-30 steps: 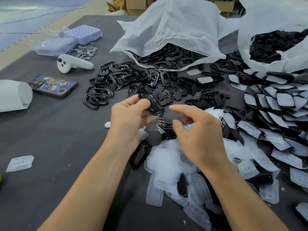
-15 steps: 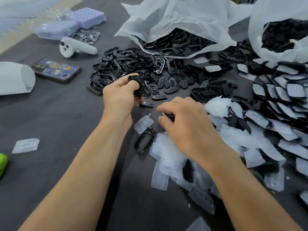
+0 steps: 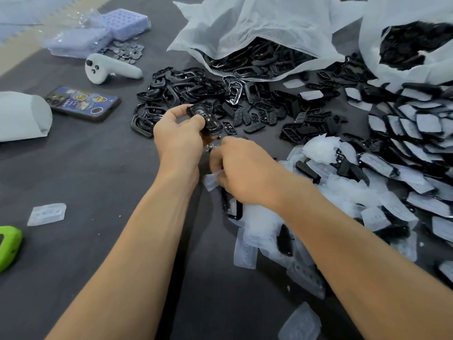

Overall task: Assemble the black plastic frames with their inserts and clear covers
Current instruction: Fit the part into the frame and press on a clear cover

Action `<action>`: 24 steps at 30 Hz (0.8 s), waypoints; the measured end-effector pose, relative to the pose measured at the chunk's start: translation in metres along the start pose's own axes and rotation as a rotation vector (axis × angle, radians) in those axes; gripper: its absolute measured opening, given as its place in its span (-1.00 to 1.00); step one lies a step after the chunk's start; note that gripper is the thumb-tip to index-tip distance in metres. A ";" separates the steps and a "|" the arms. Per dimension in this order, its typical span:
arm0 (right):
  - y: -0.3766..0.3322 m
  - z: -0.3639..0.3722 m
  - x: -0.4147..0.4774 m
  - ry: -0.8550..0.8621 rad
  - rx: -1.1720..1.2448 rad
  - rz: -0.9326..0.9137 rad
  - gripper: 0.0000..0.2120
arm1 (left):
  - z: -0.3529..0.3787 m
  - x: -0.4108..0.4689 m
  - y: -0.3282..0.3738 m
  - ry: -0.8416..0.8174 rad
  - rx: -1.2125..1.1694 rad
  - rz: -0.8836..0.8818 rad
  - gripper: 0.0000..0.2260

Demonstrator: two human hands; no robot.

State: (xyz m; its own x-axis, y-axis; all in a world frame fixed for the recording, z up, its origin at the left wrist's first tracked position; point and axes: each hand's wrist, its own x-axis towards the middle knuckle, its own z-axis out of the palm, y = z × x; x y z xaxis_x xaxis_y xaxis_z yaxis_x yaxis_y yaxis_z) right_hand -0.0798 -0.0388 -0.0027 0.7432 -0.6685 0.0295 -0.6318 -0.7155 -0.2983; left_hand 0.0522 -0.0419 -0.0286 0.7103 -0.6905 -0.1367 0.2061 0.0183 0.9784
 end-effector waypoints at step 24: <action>0.056 -0.006 -0.042 0.571 1.176 0.352 -0.87 | 0.017 -0.061 0.012 -0.581 0.102 -0.071 -0.69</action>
State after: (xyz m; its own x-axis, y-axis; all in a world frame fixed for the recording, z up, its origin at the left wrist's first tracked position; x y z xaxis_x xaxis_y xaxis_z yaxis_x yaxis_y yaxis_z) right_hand -0.1475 -0.0520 -0.0147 0.2065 -0.9747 0.0859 0.0066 -0.0864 -0.9962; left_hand -0.0004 -0.0122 -0.0063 0.2066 -0.9707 -0.1228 0.1529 -0.0919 0.9840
